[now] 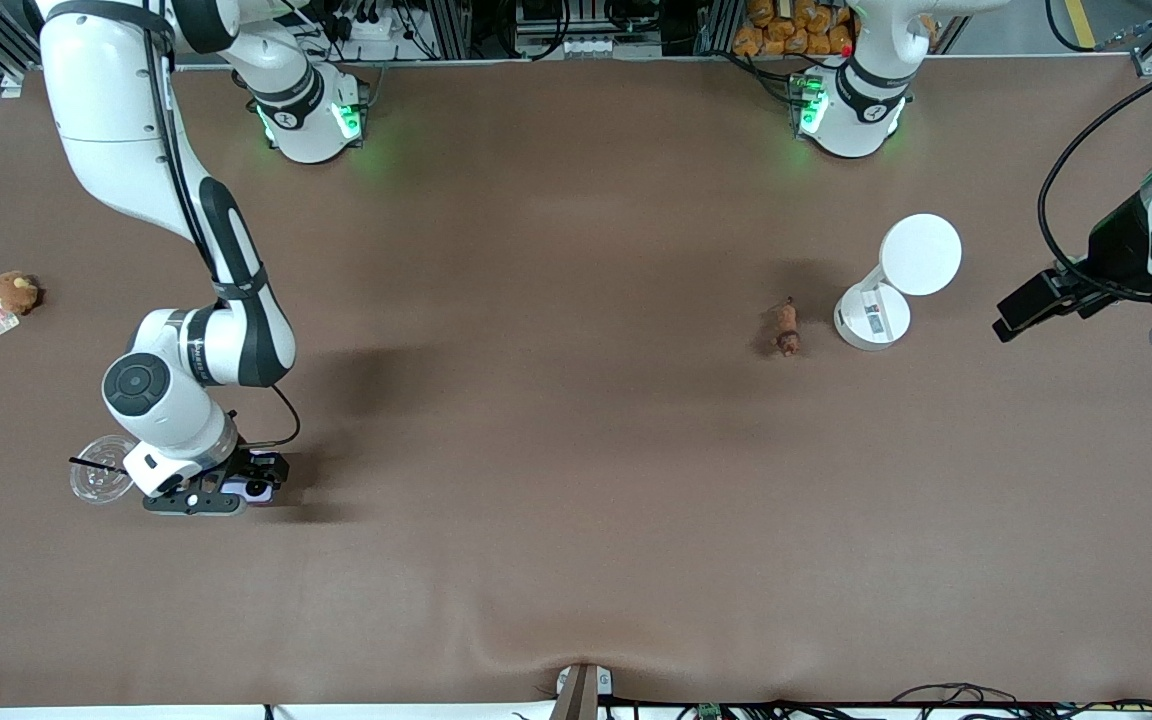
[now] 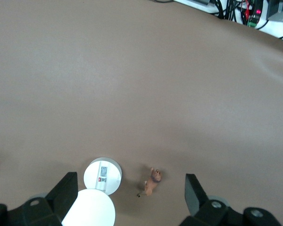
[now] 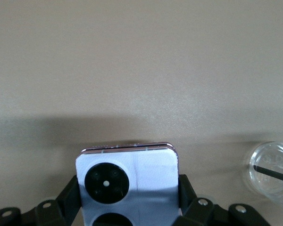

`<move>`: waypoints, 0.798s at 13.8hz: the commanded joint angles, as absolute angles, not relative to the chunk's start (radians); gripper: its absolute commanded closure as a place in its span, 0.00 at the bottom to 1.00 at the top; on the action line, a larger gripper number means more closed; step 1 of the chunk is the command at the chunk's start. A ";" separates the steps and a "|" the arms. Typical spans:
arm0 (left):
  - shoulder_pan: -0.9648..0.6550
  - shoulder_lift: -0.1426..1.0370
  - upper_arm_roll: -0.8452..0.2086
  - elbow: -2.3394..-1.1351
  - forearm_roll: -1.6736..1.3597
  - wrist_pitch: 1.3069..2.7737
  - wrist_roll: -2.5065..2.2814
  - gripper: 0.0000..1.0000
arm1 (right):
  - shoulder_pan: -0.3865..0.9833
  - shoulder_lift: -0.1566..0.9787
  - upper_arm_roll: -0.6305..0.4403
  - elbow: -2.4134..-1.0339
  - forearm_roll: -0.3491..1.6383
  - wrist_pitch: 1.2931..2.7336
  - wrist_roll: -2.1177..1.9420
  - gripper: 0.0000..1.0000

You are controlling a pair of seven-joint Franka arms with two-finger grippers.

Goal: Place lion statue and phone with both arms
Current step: 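Withdraw the left gripper while the right gripper carries the phone to the glass, then lower the phone beside the glass cup and open the right gripper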

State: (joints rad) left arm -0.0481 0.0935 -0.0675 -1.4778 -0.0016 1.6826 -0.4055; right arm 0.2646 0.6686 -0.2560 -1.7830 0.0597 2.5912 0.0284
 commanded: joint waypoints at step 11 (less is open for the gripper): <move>0.072 0.002 -0.055 -1.450 -0.089 1.572 0.080 0.00 | 0.207 0.730 -0.242 -1.763 0.021 2.680 -0.002 0.35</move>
